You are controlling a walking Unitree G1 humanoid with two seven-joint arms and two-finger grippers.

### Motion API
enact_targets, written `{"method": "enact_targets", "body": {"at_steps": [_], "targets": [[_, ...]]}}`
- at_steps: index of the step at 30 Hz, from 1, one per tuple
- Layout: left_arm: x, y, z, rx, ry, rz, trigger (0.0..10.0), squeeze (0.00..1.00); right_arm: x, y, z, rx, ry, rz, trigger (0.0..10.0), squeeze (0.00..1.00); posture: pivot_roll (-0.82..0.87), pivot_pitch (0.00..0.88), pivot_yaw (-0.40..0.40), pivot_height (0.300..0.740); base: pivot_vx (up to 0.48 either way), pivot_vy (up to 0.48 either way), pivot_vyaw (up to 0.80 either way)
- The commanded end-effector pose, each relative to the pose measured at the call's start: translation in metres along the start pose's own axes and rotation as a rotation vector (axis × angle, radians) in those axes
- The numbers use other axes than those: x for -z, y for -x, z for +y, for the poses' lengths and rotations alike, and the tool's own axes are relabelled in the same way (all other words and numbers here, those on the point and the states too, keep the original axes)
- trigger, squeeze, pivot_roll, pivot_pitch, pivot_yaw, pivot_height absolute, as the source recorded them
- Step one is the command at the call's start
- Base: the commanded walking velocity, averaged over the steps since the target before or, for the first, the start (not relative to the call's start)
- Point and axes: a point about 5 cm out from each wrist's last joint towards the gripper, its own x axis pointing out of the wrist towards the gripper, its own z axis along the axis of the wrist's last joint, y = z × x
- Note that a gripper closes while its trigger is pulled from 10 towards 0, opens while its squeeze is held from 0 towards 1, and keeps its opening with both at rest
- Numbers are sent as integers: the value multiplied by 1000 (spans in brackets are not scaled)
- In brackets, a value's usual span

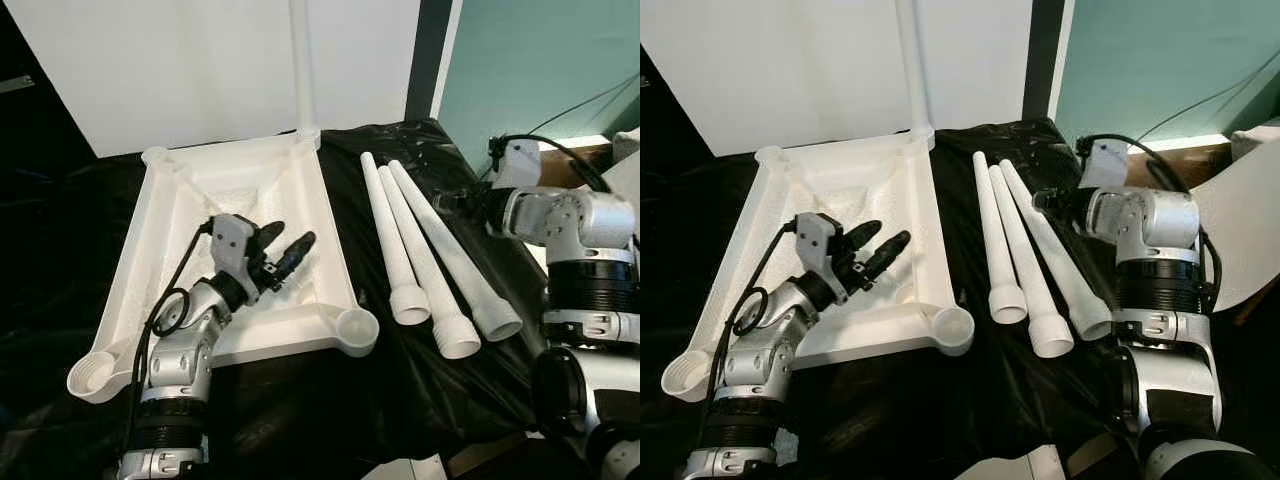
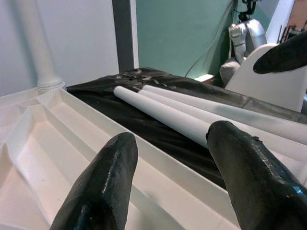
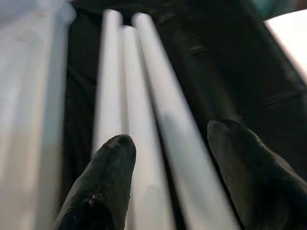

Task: Building children table

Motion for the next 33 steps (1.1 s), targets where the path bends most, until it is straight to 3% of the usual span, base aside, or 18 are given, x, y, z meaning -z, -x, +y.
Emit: {"method": "enact_targets", "body": {"at_steps": [1, 8, 14, 25, 30, 31, 32, 33], "targets": [[4, 3, 1, -48, 7, 18, 10000, 0, 11, -2, -2, 34, 23, 38, 10000, 0, -62, 0, 24, 740, 0, 0, 0], [5, 1, -1, -50, 18, 17, 10000, 0, 46, -16, -4, 89, 41, 121, 10000, 0, -60, 0, 30, 740, 0, 0, 0], [3, 0, 0, -53, 13, 13, 10000, 0, 54, -23, 0, 70, 58, 134, 10000, 0, -51, 0, 31, 740, 0, 0, 0], [0, 4, 4, -66, -7, 15, 10000, 0, 94, -36, -1, 35, -42, 303, 10000, 0, -31, 0, 38, 740, 0, 0, 0], [-1, 3, 4, -64, -10, 15, 10000, 0, 98, -37, -1, 37, -48, 313, 10000, 0, -34, 0, 42, 740, 0, 0, 0], [-1, 2, 4, -60, -12, 15, 10000, 0, 99, -37, 1, 31, -49, 311, 2353, 0, -37, 0, 47, 740, 0, 0, 0], [-2, 2, 4, -56, -13, 15, 10000, 0, 99, -38, 2, 26, -47, 308, 0, 0, -40, 0, 50, 740, 0, 0, 0], [-2, 2, 4, -56, -13, 15, 10000, 0, 99, -38, 2, 26, -47, 308, 0, 0, -40, 0, 50, 740, 0, 0, 0]]}}
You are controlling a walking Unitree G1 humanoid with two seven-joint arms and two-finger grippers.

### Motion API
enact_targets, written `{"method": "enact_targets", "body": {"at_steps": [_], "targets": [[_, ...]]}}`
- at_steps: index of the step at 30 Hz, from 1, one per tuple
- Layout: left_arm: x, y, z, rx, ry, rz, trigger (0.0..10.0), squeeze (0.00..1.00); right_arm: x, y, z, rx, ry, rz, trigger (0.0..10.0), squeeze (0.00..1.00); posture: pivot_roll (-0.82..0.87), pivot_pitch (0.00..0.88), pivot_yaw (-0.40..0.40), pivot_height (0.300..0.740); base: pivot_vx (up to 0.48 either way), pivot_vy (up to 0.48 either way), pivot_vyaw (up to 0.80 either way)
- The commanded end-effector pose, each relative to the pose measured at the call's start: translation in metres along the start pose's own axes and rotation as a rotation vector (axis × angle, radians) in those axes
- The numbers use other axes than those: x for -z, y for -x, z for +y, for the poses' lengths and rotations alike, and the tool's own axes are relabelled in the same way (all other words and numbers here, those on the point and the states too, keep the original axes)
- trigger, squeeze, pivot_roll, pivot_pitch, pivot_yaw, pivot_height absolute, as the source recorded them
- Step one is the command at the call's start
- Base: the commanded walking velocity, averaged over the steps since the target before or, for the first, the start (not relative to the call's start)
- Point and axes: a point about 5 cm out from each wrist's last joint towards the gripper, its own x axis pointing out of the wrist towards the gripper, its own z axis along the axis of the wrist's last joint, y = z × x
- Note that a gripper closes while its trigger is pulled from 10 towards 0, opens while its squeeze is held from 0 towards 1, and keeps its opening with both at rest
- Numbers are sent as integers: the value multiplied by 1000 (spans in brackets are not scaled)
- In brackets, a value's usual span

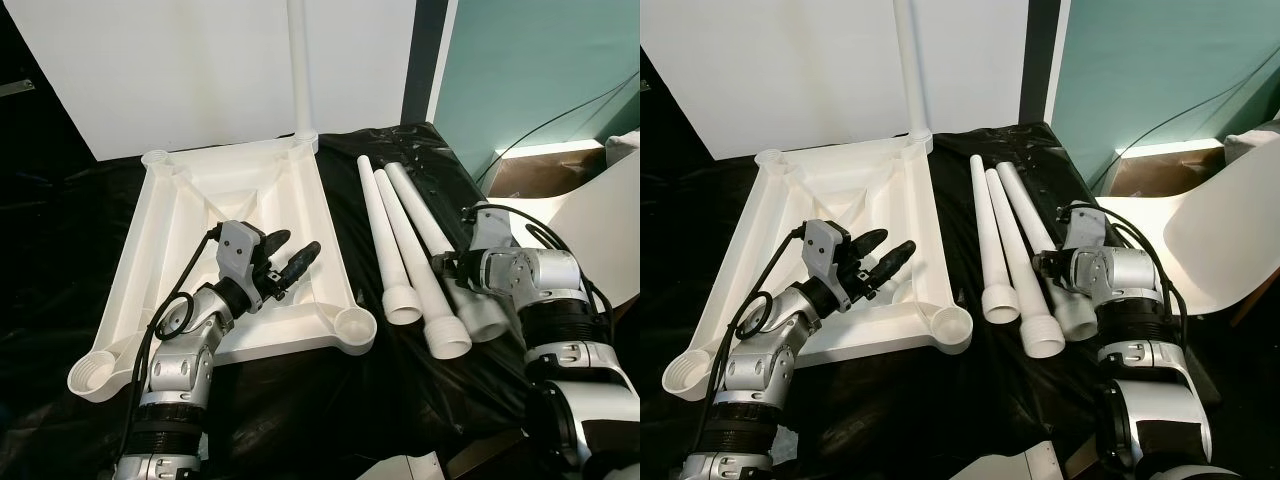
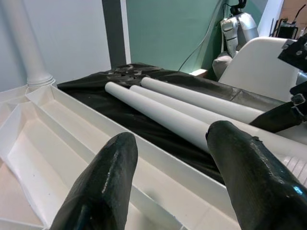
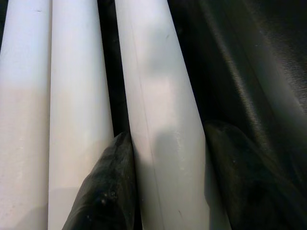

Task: Building children table

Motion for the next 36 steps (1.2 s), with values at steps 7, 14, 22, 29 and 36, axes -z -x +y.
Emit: {"method": "enact_targets", "body": {"at_steps": [7, 14, 22, 29, 36], "targets": [[-5, -5, 2, -47, -8, -6, 10000, 0, 12, -4, 7, -29, -32, 21, 0, 0, -46, 0, 58, 740, 0, 0, 0], [-5, -5, 4, -56, 10, -15, 10000, 0, -13, 8, 20, 5, 97, -165, 0, 0, -46, 0, 62, 740, 0, 0, 0], [-6, -7, 6, -63, 25, -27, 10000, 0, -35, 27, 41, 55, 315, -394, 0, 0, -48, 0, 63, 740, 0, 0, 0], [-15, -7, 11, -86, 160, -110, 10000, 0, -38, 36, 56, 91, 507, -548, 0, 0, -50, 0, 64, 740, 0, 0, 0], [-43, -6, 25, -107, 385, -352, 10000, 0, -33, 40, 72, 92, 761, -690, 0, 0, -44, 0, 59, 740, 0, 0, 0]]}}
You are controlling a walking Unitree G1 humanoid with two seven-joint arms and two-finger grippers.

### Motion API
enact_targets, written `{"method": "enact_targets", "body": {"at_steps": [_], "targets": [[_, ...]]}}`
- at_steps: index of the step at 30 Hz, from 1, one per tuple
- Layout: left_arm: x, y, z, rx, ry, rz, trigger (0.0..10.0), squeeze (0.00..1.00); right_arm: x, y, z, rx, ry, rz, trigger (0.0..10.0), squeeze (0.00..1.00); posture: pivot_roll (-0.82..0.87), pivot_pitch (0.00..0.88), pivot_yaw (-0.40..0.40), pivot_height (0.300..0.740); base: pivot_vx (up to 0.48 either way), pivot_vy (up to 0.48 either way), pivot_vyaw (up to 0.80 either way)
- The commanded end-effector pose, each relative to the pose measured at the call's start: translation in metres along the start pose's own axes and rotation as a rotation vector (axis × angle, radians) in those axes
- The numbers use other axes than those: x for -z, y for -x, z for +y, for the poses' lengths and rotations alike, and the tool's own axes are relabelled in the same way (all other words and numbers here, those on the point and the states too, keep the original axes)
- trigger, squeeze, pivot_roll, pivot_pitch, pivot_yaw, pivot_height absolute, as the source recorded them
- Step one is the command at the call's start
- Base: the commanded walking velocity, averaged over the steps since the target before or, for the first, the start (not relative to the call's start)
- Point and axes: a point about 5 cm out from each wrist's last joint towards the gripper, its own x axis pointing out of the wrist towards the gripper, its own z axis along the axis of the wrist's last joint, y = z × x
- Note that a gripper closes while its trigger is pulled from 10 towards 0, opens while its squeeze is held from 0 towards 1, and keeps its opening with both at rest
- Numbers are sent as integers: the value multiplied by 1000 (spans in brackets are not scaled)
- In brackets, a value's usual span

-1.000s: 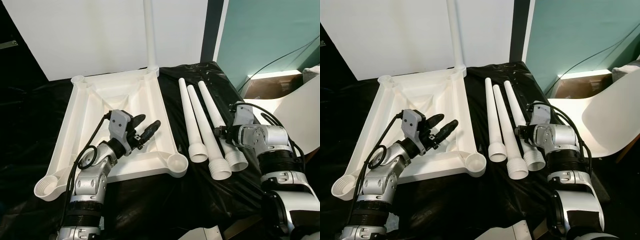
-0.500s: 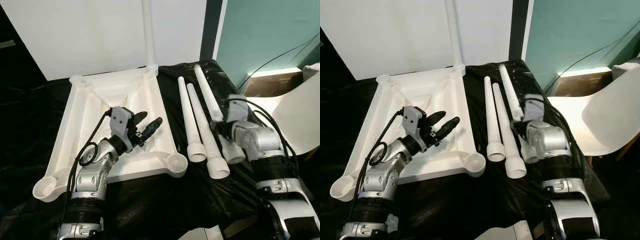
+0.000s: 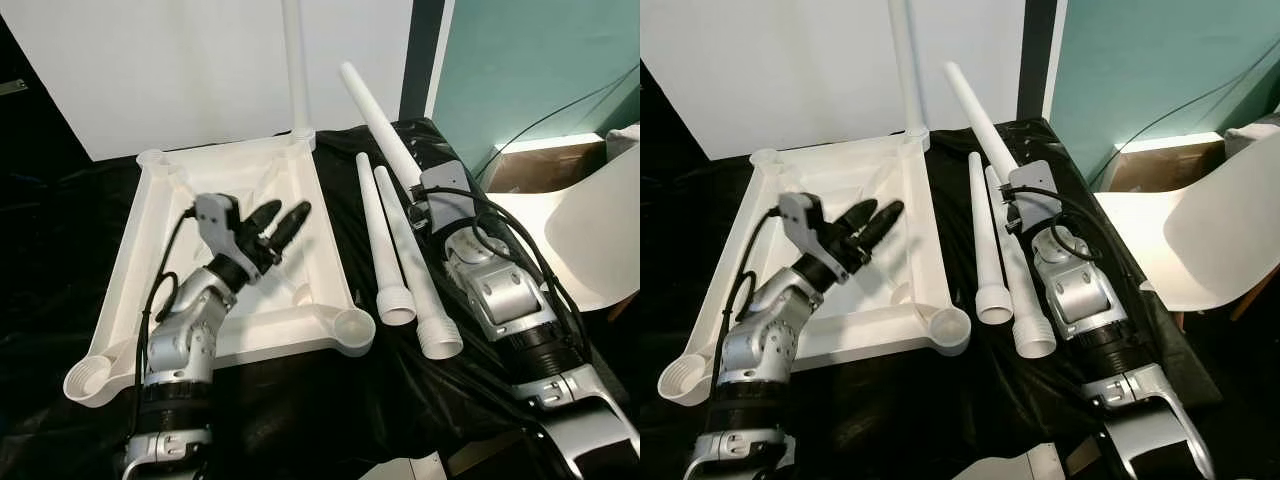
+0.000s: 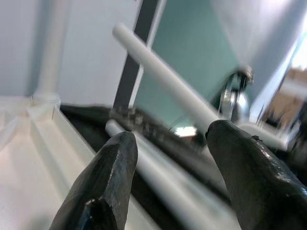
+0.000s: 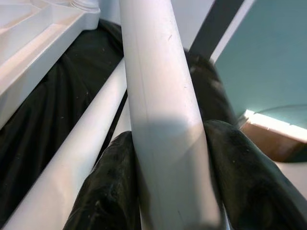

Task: Building children table

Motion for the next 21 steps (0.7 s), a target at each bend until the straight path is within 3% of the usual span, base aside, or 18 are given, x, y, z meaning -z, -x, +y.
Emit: {"method": "enact_targets", "body": {"at_steps": [1, 3, 4, 5, 6, 7, 8, 12, 15, 16, 18, 21], "targets": [[-11, -1, 2, -9, 50, -70, 10000, 0, -10, 3, 7, -16, 68, -84, 0, 0, -44, 0, 59, 740, 0, 0, 0], [-10, -3, 4, -26, 38, -64, 10000, 0, -13, 4, 10, -16, 105, -119, 0, 0, -41, 0, 58, 740, 0, 0, 0], [-2, -6, 10, -67, 5, 2, 10000, 0, -21, 7, 13, -13, 149, -178, 0, 0, -39, 0, 56, 740, 0, 0, 0], [1, -7, 13, -86, -3, 27, 10000, 86, -24, 8, 15, -17, 164, -208, 0, 0, -40, 0, 58, 740, 0, 0, 0], [4, -9, 14, -100, 0, 40, 10000, 376, -26, 9, 17, -23, 175, -225, 0, 0, -40, 0, 58, 740, 0, 0, 0], [5, -10, 15, -107, 2, 44, 10000, 376, -27, 9, 18, -28, 181, -234, 0, 0, -40, 0, 58, 740, 0, 0, 0], [6, -11, 16, -113, 7, 43, 10000, 447, -28, 10, 21, -37, 191, -245, 0, 0, -40, 0, 59, 740, 0, 0, 0], [5, -16, 15, -107, 45, 43, 10000, 404, -31, 12, 28, -50, 250, -297, 0, 0, -40, 0, 59, 740, 0, 0, 0], [7, -22, 17, -138, 63, 77, 10000, 373, -40, 18, 34, -25, 412, -427, 0, 0, -41, 0, 60, 740, 0, 0, 0], [7, -22, 17, -138, 63, 77, 10000, 373, -40, 18, 34, -25, 412, -427, 0, 0, -41, 0, 60, 740, 0, 0, 0], [4, -24, 19, -163, 145, 46, 10000, 0, -36, 19, 38, -37, 430, -423, 0, 0, -39, 0, 59, 740, 0, 0, 0], [1, -26, 20, -164, 217, 12, 10000, 0, -32, 19, 40, -45, 436, -420, 0, 0, -39, 0, 59, 740, 0, 0, 0]]}}
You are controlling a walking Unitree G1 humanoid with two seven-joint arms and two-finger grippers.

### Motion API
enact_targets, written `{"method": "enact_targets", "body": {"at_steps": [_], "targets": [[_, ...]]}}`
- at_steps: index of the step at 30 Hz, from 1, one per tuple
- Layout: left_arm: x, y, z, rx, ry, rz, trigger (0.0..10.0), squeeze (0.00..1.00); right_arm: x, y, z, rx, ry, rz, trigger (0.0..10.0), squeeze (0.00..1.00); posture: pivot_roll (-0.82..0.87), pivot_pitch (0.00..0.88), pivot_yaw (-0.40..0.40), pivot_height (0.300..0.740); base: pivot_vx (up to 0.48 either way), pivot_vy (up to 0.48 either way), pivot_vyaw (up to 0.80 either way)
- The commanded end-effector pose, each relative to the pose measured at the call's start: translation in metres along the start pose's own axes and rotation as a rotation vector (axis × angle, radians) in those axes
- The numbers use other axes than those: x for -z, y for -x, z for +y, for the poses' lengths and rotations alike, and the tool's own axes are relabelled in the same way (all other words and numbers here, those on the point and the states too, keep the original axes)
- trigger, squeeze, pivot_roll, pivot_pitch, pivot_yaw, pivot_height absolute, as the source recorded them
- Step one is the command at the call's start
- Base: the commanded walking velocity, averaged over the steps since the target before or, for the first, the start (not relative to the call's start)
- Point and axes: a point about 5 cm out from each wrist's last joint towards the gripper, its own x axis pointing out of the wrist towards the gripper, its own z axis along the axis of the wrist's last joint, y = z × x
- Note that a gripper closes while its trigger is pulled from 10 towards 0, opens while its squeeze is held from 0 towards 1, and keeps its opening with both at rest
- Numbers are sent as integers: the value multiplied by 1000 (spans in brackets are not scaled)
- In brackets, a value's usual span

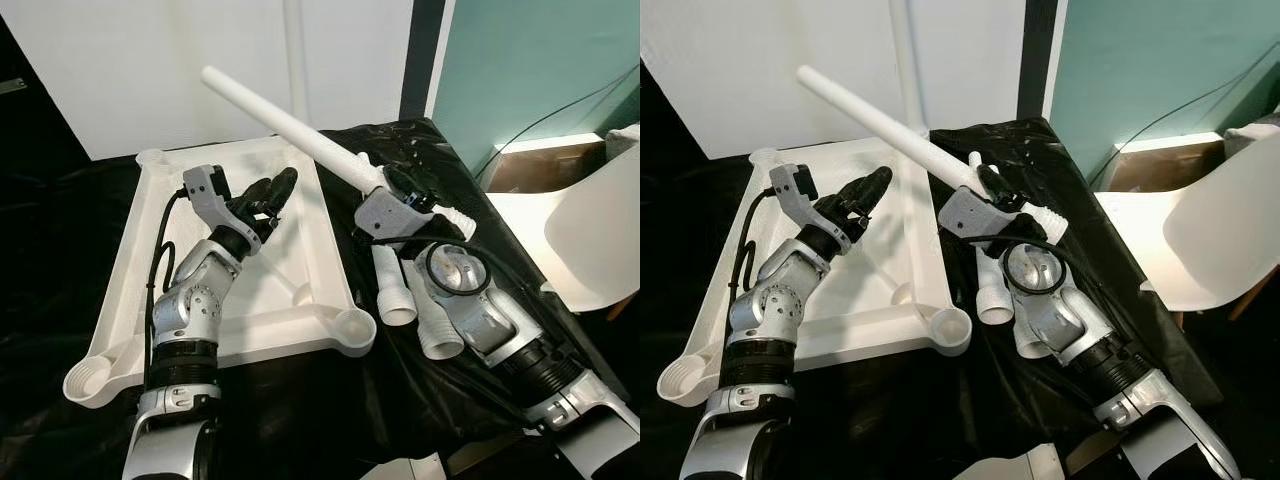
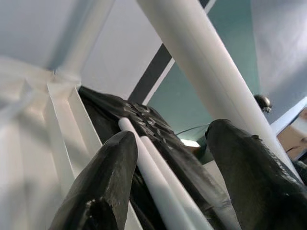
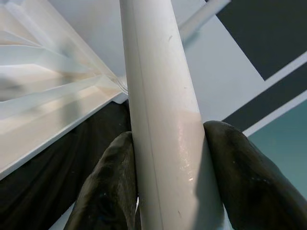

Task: Building children table

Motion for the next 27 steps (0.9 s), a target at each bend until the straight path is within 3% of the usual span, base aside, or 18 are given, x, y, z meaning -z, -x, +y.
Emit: {"method": "enact_targets", "body": {"at_steps": [1, 6, 9, 11, 21, 27], "targets": [[-9, -4, -3, 20, 88, -36, 10000, 0, 0, 3, 5, -3, 19, -21, 0, 0, -39, 0, 60, 740, 0, 0, 0], [-19, -9, -4, 31, 182, -84, 10000, 0, -2, 4, 10, -10, 44, -56, 0, 0, -36, 0, 60, 740, 0, 0, 0], [-33, -11, -5, 74, 345, -179, 10000, 0, 4, 5, 15, -14, 59, -51, 0, 0, -36, 0, 61, 740, 0, 0, 0], [-36, -10, -5, 82, 365, -190, 10000, 0, 5, 5, 16, -13, 63, -52, 0, 0, -35, 0, 61, 740, 0, 0, 0], [-26, -14, -4, 46, 287, -97, 10000, 0, -6, 4, 13, 20, 134, -144, 0, 0, -35, 0, 64, 740, 0, 0, 0], [-19, -14, -5, 35, 272, -64, 10000, 0, -7, 5, 7, 61, 141, -144, 0, 0, -39, 0, 66, 740, 0, 0, 0]]}}
